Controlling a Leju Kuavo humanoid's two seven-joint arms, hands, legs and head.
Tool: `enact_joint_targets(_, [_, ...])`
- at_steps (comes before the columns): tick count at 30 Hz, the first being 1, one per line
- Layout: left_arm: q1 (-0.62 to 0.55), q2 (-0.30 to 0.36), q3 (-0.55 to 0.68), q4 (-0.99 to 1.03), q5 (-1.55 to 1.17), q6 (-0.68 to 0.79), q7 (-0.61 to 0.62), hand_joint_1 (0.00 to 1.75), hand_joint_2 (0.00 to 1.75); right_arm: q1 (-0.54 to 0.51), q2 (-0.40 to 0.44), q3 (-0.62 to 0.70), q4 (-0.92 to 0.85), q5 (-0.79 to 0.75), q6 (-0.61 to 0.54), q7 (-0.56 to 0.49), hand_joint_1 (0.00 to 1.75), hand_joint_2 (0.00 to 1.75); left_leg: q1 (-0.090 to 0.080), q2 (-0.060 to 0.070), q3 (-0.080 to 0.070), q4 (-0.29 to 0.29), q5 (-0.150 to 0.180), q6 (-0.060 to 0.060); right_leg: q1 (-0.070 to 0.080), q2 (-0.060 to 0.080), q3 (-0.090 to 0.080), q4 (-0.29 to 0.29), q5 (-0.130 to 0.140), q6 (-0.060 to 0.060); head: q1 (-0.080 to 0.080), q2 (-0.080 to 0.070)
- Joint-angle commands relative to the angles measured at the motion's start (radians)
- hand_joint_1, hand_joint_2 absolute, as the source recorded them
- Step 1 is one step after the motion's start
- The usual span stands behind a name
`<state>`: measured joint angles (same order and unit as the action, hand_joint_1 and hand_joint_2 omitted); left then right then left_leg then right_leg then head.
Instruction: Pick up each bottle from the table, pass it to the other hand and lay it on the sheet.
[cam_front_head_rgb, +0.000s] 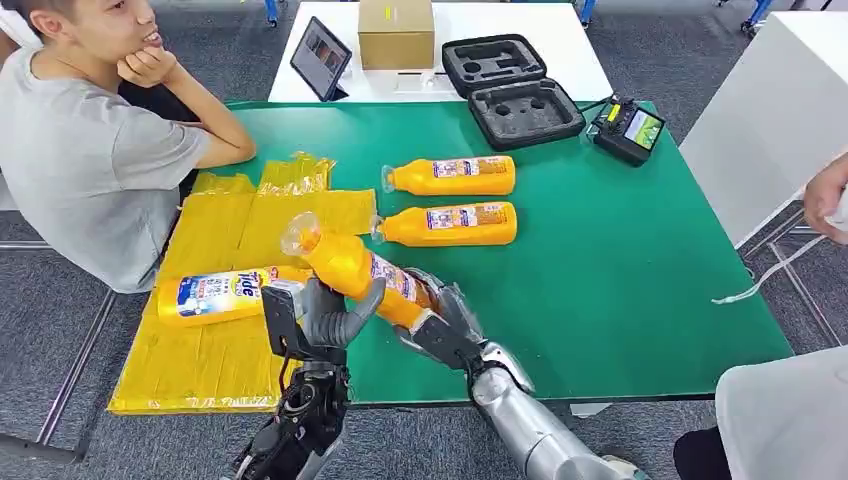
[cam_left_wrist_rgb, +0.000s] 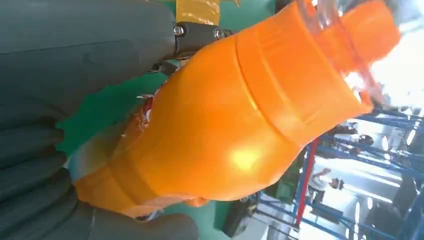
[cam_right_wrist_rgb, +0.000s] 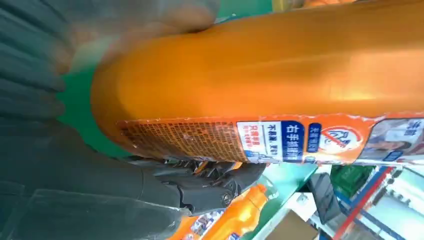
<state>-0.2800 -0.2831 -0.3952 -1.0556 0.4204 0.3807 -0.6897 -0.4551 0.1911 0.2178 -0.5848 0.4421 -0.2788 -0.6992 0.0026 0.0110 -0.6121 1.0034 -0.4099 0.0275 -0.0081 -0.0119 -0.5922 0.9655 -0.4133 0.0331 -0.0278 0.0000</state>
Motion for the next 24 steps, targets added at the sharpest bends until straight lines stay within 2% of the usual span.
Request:
enact_joint_targets(1, [-0.053, 0.032, -0.068, 0.009, 0.036, -0.095, 0.018, 0.00, 1.75, -0.076, 0.010, 0.059, 0.110, 0.006, 0.033, 0.001, 1.75, 1.75, 0.000, 0.000, 0.003, 0.000, -0.002, -0.002, 0.000, 0.002, 0.002, 0.001, -0.002, -0.001, 0.000, 0.000])
enact_joint_targets(11, [-0.090, 0.018, -0.106, 0.118, 0.020, -0.103, 0.056, 0.00, 1.75, -0.075, 0.015, 0.111, 0.090, 0.021, 0.004, 0.001, 1.75, 1.75, 0.000, 0.000, 0.003, 0.000, -0.001, -0.001, 0.000, 0.001, 0.002, 0.000, -0.001, -0.001, 0.000, 0.000])
enact_joint_targets(13, [-0.108, 0.004, -0.104, 0.139, 0.019, -0.086, 0.065, 0.00, 1.75, -0.084, 0.023, 0.119, 0.086, 0.017, 0.016, 0.001, 1.75, 1.75, 0.000, 0.000, 0.002, 0.000, -0.001, -0.001, 0.000, 0.001, 0.002, 0.000, -0.001, -0.001, 0.000, 0.000])
enact_joint_targets(14, [-0.146, -0.010, -0.091, 0.206, -0.019, 0.016, 0.052, 0.00, 1.75, -0.086, 0.035, 0.148, 0.067, 0.026, 0.005, 0.001, 1.75, 1.75, 0.000, 0.000, 0.001, 0.000, -0.001, -0.001, 0.000, 0.001, 0.001, 0.000, -0.001, -0.001, 0.000, 0.000])
enact_joint_targets(16, [-0.152, -0.010, -0.084, 0.231, -0.028, 0.041, 0.055, 0.00, 1.75, -0.079, 0.039, 0.162, 0.048, 0.026, 0.003, 0.001, 1.75, 1.75, 0.000, 0.000, 0.002, 0.000, -0.001, -0.001, 0.000, 0.002, 0.001, 0.001, -0.001, -0.001, 0.001, 0.000])
enact_joint_targets(24, [-0.147, -0.006, -0.087, 0.257, -0.048, 0.051, 0.051, 0.00, 1.75, -0.065, 0.034, 0.188, 0.026, 0.025, -0.015, 0.001, 1.75, 1.75, 0.001, 0.000, 0.002, 0.000, -0.001, -0.001, 0.000, 0.001, 0.002, 0.000, -0.001, -0.001, 0.000, 0.000])
